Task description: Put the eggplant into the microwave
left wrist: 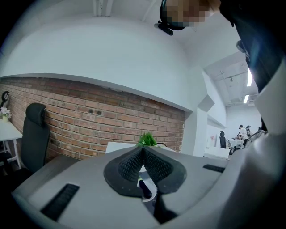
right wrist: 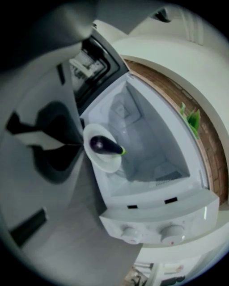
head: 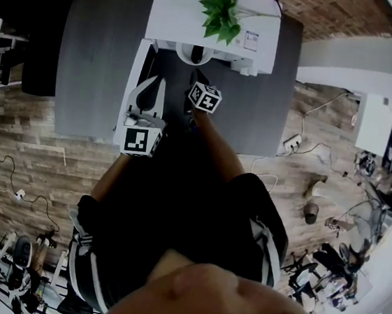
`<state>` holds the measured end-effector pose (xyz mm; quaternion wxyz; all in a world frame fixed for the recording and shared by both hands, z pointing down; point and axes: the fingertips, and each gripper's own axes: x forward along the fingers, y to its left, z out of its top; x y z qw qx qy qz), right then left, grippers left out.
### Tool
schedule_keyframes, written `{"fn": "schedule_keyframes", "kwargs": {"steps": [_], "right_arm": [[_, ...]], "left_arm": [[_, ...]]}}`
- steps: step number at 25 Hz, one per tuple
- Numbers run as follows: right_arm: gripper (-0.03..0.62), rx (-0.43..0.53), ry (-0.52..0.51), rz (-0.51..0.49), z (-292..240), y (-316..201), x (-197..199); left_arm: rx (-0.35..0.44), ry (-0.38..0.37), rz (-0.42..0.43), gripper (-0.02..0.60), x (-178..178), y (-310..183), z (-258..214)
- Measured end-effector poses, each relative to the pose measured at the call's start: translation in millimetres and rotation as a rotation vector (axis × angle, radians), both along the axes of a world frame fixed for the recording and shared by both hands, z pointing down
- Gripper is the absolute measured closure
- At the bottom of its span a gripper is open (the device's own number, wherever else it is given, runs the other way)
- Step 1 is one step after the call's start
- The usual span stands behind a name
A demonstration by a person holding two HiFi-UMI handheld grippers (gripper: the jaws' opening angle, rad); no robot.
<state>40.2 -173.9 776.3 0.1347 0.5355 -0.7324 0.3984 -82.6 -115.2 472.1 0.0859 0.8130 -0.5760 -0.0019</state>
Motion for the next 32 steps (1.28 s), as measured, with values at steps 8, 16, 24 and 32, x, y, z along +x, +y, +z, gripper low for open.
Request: {"fn": "schedule_keyframes", "kwargs": {"steps": [8,16,24,32], "right_arm": [[0.559,-0.020,0.047,-0.020,12.5,-1.6,-10.2],[0.559,-0.025,0.032,-0.016,15.3,-9.5,-16.7],[0.559,-0.037,0.007,0.007,19.2,-16.2,-18.9],[0.559,-0.037,-0.018,0.033,19.4,-28.6,-18.6]], "left_arm": [[-0.006,0.010,0.000,0.545,-1.8,-6.2,2.0],[-0.032,0.011,-0.001,0.545,-2.1,-11.2,9.4],[-0.039,0.007,-0.003,0.545,-4.0,-13.6,11.9],[-0.052,0.005,-0.007,0.545,-4.6,-15.6,13.7]]}}
